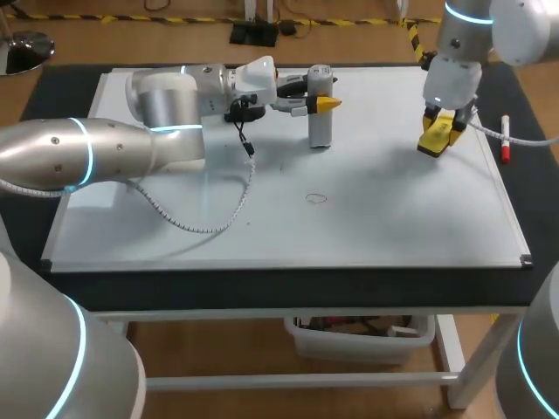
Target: Pick up the inspection probe, press it on each red-marked spot on the whiteboard one by one, put down the probe, pick up the eraser, and wipe off all the red marks.
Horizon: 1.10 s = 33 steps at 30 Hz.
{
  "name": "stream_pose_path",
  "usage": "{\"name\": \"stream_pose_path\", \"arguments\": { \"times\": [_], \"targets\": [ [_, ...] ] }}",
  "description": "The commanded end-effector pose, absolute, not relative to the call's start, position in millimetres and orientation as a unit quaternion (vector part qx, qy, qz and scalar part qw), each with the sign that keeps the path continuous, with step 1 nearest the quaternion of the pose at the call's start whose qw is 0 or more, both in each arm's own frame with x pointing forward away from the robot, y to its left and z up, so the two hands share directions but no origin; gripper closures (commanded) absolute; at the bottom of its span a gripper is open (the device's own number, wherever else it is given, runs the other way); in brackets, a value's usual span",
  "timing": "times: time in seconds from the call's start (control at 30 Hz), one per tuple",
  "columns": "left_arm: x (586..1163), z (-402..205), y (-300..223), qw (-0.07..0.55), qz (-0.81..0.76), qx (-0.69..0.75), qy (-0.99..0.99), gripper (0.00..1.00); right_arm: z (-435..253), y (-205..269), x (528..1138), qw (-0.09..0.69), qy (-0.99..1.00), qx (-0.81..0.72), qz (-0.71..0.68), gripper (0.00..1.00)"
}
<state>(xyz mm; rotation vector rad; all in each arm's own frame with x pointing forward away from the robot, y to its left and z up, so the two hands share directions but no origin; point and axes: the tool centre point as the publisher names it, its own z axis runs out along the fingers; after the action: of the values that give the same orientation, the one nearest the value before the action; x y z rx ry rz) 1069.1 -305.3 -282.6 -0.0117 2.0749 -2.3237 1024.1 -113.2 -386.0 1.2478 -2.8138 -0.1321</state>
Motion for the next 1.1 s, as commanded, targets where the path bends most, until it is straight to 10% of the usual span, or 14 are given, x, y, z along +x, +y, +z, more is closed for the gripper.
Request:
{"name": "stream_pose_path", "arguments": {
  "times": [0.03, 1.1],
  "targets": [
    [1067.1, -279.0, -303.4, 0.015, -0.746, -0.004, 0.666, 1.0, -385.6, -113.9, 1025.2, 0.032, -0.912, 0.406, -0.042, 1.0],
    [1044.8, -216.8, -125.3, 0.145, -0.73, -0.064, 0.664, 1.0, -385.6, -113.9, 1025.2, 0.032, -0.912, 0.406, -0.042, 1.0]
  ]
}}
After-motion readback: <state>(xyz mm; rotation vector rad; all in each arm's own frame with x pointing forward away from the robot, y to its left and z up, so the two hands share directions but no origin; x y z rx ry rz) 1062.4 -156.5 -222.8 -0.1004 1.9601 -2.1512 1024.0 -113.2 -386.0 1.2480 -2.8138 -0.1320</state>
